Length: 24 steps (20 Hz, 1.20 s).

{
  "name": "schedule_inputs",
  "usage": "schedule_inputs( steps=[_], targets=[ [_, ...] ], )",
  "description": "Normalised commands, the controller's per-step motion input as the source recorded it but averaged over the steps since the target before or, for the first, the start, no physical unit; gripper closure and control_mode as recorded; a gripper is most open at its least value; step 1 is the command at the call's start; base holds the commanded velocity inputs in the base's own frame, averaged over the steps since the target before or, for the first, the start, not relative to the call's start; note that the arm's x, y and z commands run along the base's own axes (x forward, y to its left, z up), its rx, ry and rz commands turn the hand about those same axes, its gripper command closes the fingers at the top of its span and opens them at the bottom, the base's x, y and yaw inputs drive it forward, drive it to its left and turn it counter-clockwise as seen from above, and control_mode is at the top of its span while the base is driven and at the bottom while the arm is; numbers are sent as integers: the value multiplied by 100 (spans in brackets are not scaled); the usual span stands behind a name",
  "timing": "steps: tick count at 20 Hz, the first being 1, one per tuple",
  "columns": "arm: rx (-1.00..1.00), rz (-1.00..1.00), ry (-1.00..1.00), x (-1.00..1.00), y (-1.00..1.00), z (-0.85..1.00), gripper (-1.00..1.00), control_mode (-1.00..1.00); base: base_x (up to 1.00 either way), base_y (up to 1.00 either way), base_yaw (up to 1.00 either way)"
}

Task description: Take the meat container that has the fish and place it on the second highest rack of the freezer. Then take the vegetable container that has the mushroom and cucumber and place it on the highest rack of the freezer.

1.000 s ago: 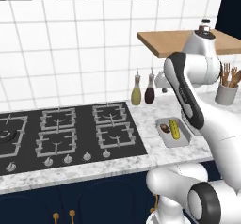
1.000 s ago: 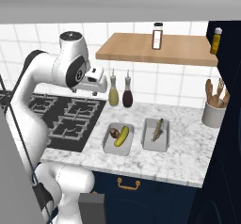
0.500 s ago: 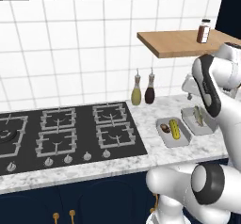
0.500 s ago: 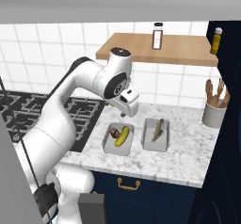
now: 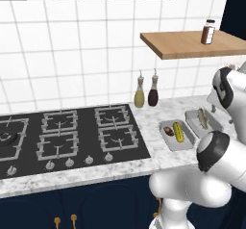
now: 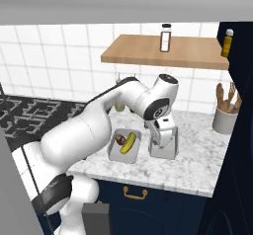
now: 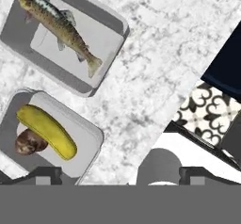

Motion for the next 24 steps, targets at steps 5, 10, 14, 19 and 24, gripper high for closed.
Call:
schedule_inputs(
  steps=[5, 10, 14, 19, 24],
  targets=[
    [7, -30, 11, 15, -51, -63, -100, -100, 0, 0, 0],
    [6, -14, 11, 52, -20, -63, -100, -100, 0, 0, 0],
    [9, -6, 7, 51, -26, -54, -100, -100, 0, 0, 0],
    [6, -6, 3, 25, -25, -55, -100, -100, 0, 0, 0],
    [4, -6, 1, 28, -23, -41, -100, -100, 0, 0, 0]
  ],
)
